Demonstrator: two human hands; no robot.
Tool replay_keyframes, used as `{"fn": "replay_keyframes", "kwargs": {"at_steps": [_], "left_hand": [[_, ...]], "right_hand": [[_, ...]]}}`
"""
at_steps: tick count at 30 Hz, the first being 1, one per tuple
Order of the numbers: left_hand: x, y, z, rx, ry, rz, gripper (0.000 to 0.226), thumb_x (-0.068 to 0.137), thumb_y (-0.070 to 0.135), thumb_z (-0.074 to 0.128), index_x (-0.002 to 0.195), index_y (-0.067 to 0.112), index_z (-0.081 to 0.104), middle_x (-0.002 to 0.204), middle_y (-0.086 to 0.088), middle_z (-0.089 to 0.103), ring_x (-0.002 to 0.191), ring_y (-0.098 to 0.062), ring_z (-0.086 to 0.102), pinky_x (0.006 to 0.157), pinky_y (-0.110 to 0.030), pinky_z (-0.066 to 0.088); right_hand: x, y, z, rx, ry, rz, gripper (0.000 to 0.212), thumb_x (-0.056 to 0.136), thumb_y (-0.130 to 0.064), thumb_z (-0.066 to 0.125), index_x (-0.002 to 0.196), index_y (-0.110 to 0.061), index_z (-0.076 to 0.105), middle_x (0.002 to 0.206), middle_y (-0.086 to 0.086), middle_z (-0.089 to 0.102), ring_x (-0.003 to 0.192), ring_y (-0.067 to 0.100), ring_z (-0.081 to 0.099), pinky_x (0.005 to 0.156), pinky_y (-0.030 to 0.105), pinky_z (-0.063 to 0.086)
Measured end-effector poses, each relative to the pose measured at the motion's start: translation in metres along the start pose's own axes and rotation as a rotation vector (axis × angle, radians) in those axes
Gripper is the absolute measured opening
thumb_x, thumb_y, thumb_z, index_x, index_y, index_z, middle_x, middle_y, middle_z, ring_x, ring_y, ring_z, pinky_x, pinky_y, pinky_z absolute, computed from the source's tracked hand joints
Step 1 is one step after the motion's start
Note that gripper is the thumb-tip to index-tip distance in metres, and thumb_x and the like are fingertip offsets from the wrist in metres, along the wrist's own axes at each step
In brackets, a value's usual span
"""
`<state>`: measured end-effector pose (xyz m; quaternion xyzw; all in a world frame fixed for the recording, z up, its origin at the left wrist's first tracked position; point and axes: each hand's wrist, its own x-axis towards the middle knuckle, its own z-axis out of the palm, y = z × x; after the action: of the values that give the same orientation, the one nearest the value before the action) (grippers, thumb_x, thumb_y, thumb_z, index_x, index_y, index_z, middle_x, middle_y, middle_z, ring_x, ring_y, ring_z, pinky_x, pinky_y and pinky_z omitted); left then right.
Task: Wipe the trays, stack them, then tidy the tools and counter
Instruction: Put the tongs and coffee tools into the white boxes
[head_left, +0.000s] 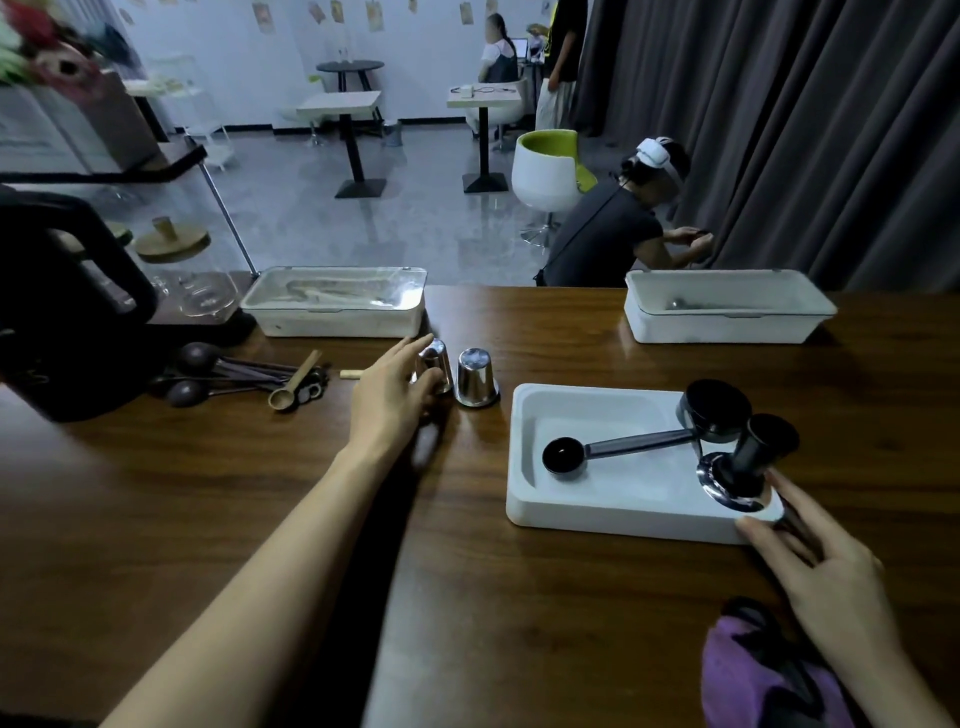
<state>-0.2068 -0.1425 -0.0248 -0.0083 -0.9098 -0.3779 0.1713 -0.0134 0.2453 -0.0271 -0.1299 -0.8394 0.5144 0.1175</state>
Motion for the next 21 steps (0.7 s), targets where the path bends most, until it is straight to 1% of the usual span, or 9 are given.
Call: {"fn": "replay_keyframes", "kwargs": {"at_steps": [3,4,7,10,11,14,17,19,21], "left_hand": [[0.003,0.003,-0.001,-0.010,0.009,0.001,0.047,0.091,0.031,0.071,0.137,0.036,0.063,0.118,0.006,0.073,0.095,-0.010,0.065,0.079,-0.023,0.042],[0.004,0.005,-0.001,0.000,0.011,-0.007,0.046,0.091,0.031,0.071,0.137,0.036,0.064,0.111,0.004,0.075,0.091,-0.012,0.065,0.075,-0.024,0.039],[0.005,0.008,-0.002,0.036,0.015,0.002,0.041,0.092,0.029,0.070,0.133,0.032,0.068,0.107,-0.001,0.077,0.094,-0.019,0.069,0.072,-0.023,0.038],[0.005,0.014,-0.005,-0.008,0.074,0.046,0.036,0.092,0.024,0.071,0.128,0.027,0.071,0.113,0.005,0.076,0.093,-0.014,0.071,0.072,-0.007,0.038],[0.004,0.020,-0.008,-0.034,0.113,0.063,0.035,0.092,0.022,0.071,0.127,0.026,0.072,0.114,0.006,0.076,0.094,-0.013,0.071,0.073,-0.009,0.040],[0.006,0.043,-0.014,-0.089,0.214,0.141,0.036,0.093,0.024,0.070,0.129,0.026,0.071,0.120,0.010,0.073,0.094,-0.010,0.070,0.082,-0.026,0.052],[0.007,0.070,-0.015,-0.111,0.251,0.241,0.035,0.095,0.033,0.070,0.130,0.028,0.069,0.121,0.021,0.068,0.081,-0.007,0.068,0.078,-0.035,0.058],[0.005,0.085,-0.011,-0.136,0.246,0.286,0.037,0.095,0.037,0.069,0.130,0.028,0.069,0.121,0.018,0.070,0.075,-0.006,0.066,0.073,-0.035,0.058],[-0.002,0.100,-0.002,-0.189,0.193,0.329,0.038,0.093,0.035,0.071,0.130,0.026,0.070,0.120,0.015,0.071,0.074,-0.004,0.064,0.072,-0.026,0.056]], "right_hand": [[0.001,0.000,0.000,0.017,0.000,0.008,0.059,0.085,-0.022,0.076,0.123,-0.061,0.053,0.121,-0.018,0.061,0.103,0.003,0.061,0.085,0.004,0.048],[0.001,-0.001,0.000,0.023,-0.001,0.012,0.058,0.084,-0.024,0.076,0.123,-0.061,0.053,0.121,-0.018,0.061,0.103,0.000,0.060,0.086,0.003,0.047],[0.000,-0.003,-0.001,0.025,0.001,0.000,0.057,0.080,-0.033,0.074,0.124,-0.061,0.052,0.117,-0.028,0.058,0.100,-0.008,0.056,0.091,0.012,0.049],[-0.001,-0.006,0.000,-0.002,-0.002,-0.012,0.059,0.083,-0.026,0.076,0.119,-0.067,0.054,0.107,-0.043,0.058,0.100,-0.008,0.057,0.078,-0.002,0.044],[-0.001,-0.005,-0.001,-0.008,-0.009,-0.007,0.061,0.084,-0.024,0.076,0.116,-0.071,0.054,0.102,-0.047,0.059,0.100,-0.009,0.057,0.077,-0.003,0.044],[-0.002,-0.007,-0.002,-0.009,-0.005,-0.018,0.062,0.082,-0.031,0.075,0.114,-0.078,0.050,0.101,-0.052,0.057,0.099,-0.011,0.057,0.081,0.004,0.048],[-0.004,-0.006,-0.001,0.013,0.004,-0.029,0.057,0.076,-0.043,0.071,0.116,-0.078,0.048,0.112,-0.044,0.051,0.099,-0.011,0.056,0.088,0.025,0.050],[-0.003,-0.004,-0.001,0.015,0.002,-0.033,0.057,0.076,-0.045,0.070,0.119,-0.075,0.048,0.113,-0.041,0.050,0.099,-0.010,0.056,0.090,0.030,0.050],[-0.002,-0.002,-0.001,0.006,-0.001,-0.039,0.058,0.076,-0.046,0.070,0.119,-0.077,0.047,0.113,-0.042,0.052,0.099,-0.011,0.057,0.091,0.031,0.050]]}}
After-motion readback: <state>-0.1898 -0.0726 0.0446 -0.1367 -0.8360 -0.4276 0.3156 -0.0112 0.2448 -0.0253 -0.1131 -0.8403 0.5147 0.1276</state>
